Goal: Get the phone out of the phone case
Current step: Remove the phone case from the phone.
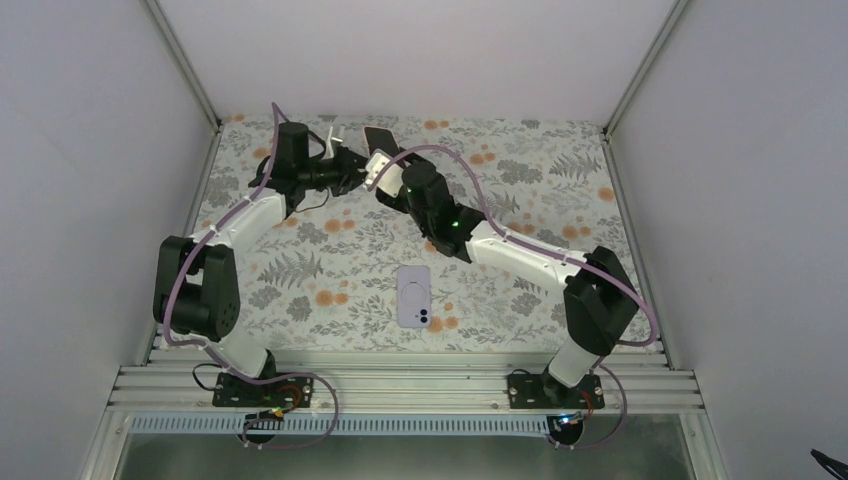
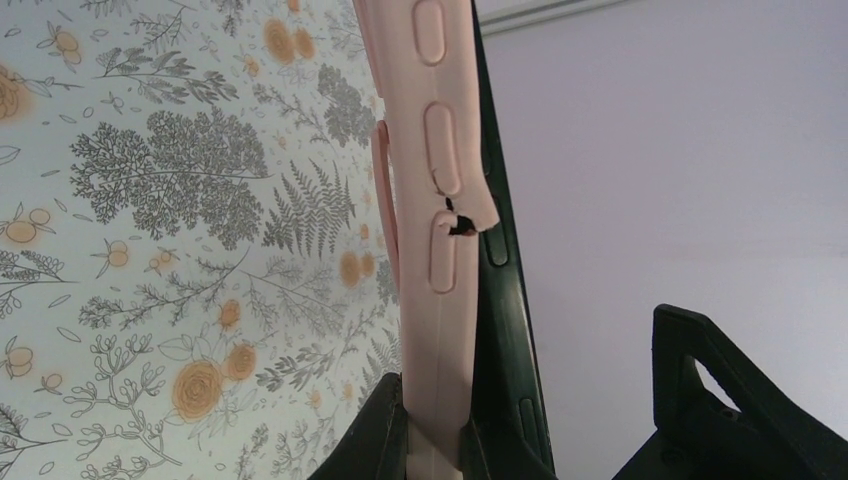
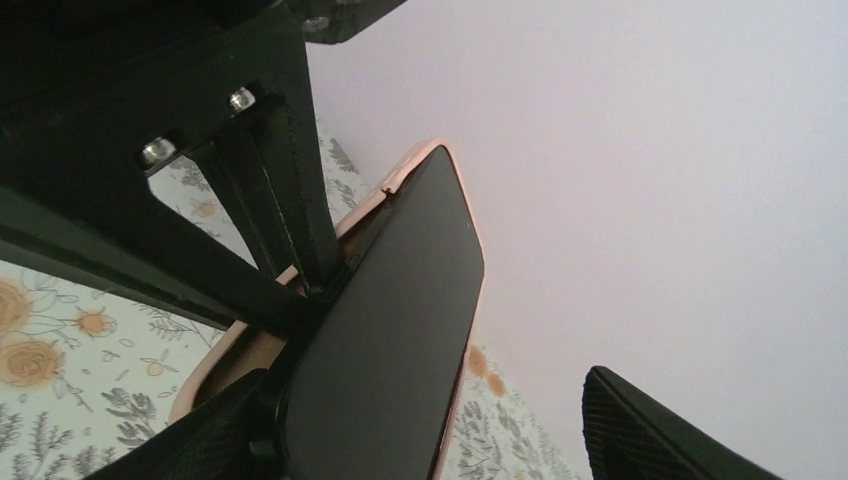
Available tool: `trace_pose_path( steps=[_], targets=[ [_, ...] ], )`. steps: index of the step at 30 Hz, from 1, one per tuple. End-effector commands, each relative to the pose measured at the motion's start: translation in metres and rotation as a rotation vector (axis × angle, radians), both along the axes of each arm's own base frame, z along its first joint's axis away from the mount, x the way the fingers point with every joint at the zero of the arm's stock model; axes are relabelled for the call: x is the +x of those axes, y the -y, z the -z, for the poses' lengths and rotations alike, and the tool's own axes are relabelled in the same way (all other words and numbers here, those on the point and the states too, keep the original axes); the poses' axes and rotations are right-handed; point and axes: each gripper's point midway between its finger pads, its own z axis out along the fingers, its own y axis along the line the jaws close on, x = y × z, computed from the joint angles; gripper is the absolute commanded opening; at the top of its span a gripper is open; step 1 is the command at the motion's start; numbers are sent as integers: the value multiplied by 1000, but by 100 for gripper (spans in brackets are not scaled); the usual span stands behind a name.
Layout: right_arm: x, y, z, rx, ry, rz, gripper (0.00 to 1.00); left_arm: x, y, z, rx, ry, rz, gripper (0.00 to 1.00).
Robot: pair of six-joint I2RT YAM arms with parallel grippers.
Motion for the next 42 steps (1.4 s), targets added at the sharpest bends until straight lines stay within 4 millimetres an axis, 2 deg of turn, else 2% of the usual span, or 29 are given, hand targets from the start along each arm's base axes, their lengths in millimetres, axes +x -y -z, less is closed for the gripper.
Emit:
trace_pose_path(
  steps=[1, 18, 24, 32, 39, 42],
  targets=[
    [20, 32, -3, -72, 106, 153, 70, -6, 5, -24, -62, 61, 69, 2],
    [28, 25, 15, -155, 190, 171, 59, -10, 14, -22, -76, 54, 95, 3],
    [32, 25, 15, -170, 213, 185, 53, -12, 16, -20, -74, 50, 99, 2],
    [35, 22, 9, -145, 211, 190, 37, -13, 15, -20, -69, 54, 95, 2],
    [35, 22, -4, -100, 200, 188, 4, -12, 14, -17, -60, 48, 90, 2],
    [33, 22, -15, -50, 183, 177, 4, -11, 13, -13, -49, 42, 81, 2]
  ],
)
